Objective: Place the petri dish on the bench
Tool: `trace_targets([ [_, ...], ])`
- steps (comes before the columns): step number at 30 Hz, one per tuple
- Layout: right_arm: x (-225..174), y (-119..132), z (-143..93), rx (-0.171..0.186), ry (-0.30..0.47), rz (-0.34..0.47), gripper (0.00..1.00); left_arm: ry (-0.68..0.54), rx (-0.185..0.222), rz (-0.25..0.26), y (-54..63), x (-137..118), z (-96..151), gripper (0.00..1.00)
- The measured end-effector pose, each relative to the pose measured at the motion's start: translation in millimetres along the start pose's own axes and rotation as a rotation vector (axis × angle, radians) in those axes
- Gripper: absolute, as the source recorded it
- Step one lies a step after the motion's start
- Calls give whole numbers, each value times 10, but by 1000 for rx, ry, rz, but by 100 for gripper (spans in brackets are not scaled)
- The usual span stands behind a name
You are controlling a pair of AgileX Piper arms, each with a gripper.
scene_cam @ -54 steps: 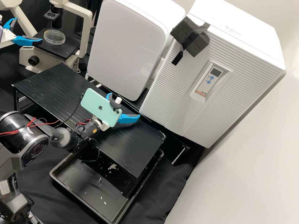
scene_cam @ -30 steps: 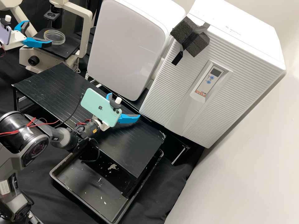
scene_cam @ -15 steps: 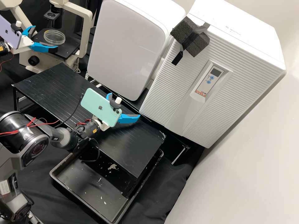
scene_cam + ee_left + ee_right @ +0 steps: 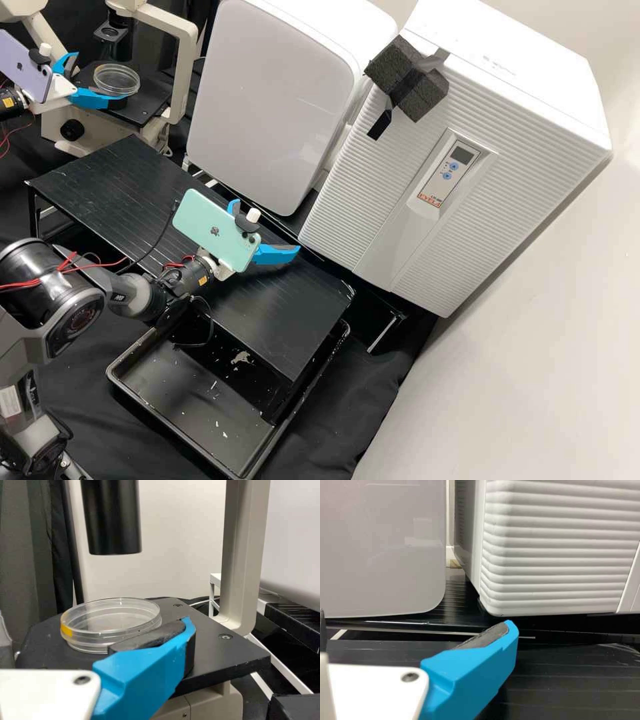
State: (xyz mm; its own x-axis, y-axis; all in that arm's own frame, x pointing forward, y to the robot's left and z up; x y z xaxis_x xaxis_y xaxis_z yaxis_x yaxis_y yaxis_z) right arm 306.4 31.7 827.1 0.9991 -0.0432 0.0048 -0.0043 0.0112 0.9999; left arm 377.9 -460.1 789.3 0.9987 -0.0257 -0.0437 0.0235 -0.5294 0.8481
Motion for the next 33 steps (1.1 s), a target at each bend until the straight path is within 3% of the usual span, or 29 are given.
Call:
trace_targets([
  [14,0,0,0,0,0,0,100,-6,-49,2,-57,118,65,100],
  [24,0,0,0,0,0,0,100,-6,-32,28,-99,133,56,100],
  [25,0,0,0,0,0,0,100,-7,-31,35,-98,134,56,0],
  [33,0,0,0,0,0,0,100,-15,-17,55,-131,142,69,0],
])
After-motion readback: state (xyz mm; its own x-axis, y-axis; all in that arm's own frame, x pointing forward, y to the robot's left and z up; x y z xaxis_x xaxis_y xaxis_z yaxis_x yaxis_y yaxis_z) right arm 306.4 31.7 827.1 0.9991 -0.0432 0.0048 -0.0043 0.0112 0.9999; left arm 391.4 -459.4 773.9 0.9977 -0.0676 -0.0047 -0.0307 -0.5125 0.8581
